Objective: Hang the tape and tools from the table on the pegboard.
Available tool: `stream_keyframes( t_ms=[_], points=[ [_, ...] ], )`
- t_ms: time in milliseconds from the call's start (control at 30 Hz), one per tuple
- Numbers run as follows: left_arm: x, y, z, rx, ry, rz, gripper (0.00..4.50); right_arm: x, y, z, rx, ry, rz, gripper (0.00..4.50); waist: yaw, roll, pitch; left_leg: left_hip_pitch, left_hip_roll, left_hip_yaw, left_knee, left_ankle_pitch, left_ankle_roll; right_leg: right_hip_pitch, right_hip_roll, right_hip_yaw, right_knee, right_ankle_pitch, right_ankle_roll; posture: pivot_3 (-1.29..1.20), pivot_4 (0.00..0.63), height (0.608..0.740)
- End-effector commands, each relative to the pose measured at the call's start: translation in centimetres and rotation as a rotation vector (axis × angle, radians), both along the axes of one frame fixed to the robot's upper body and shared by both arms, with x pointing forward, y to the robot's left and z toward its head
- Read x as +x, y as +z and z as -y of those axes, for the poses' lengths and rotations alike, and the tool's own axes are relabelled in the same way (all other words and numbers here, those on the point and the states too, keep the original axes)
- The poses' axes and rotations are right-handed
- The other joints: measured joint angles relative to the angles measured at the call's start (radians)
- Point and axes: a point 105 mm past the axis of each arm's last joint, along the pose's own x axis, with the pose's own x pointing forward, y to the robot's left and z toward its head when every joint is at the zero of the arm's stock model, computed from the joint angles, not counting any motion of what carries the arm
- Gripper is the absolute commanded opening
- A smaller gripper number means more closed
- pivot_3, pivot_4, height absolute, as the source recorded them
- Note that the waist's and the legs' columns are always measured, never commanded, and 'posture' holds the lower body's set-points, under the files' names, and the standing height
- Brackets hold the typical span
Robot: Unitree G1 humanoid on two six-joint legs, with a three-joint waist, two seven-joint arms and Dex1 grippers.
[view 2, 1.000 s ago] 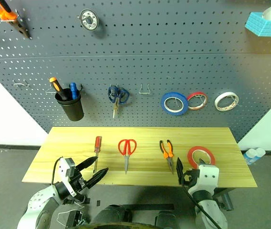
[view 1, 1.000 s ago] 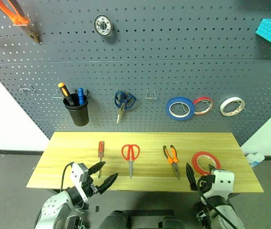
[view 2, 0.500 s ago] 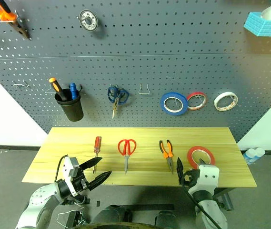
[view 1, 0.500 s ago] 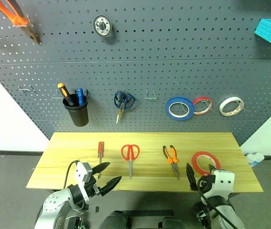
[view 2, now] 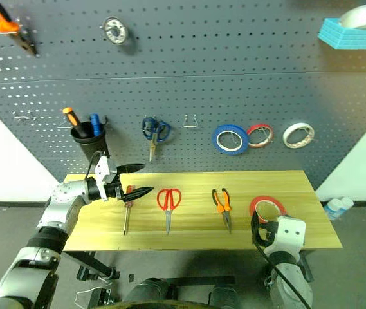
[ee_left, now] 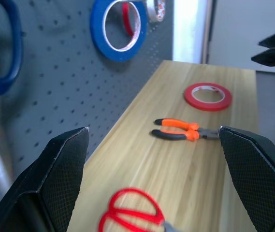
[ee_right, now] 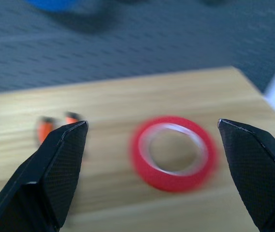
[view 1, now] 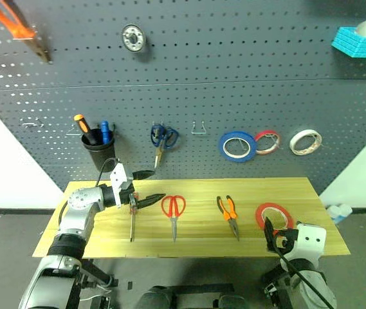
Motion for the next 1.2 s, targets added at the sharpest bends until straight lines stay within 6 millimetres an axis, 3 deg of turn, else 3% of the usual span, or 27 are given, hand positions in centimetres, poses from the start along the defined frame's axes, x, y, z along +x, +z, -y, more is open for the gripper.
stream_keyframes(
  t_ms=[33, 600, 900, 1200],
  points=[
    [0.6, 0.8, 0.5, 0.005, -0.043, 0.041, 4.45, 1.2, 2.1, 0.2, -0.027, -0.007, 0.054, 4.50, -0.013, -0.003, 0.001, 0.000, 0.000, -0.001, 0.000, 0.000, 0.000, 0.000, 0.000, 0.001, 0.000, 0.000, 0.000, -0.03, 0.000, 0.740],
    [-0.3, -0.4, 3.1, 0.068, -0.197, 0.035, 4.45, 5.0, 3.8, 0.6, -0.072, 0.007, -0.009, 4.50, -0.022, -0.004, 0.001, 0.001, 0.000, -0.001, 0.002, 0.000, 0.000, 0.001, 0.001, 0.002, 0.001, 0.001, 0.002, -0.04, 0.002, 0.740],
    [-0.3, -0.4, 5.0, 0.048, -0.200, 0.046, 4.45, 8.5, 3.8, -1.3, -0.145, 0.123, -0.082, 4.50, -0.023, -0.010, 0.011, 0.001, 0.000, -0.001, 0.002, 0.000, 0.000, 0.001, 0.001, 0.002, 0.002, 0.001, 0.002, -0.05, 0.057, 0.740],
    [-1.7, 0.2, 5.2, 0.018, -0.196, 0.047, 4.45, 9.9, 2.5, -1.4, -0.187, 0.185, -0.180, 4.50, -0.025, -0.011, 0.053, -0.003, 0.000, -0.001, 0.002, 0.000, 0.001, -0.002, 0.000, 0.002, 0.001, 0.001, 0.002, -0.02, 0.127, 0.740]
  ],
)
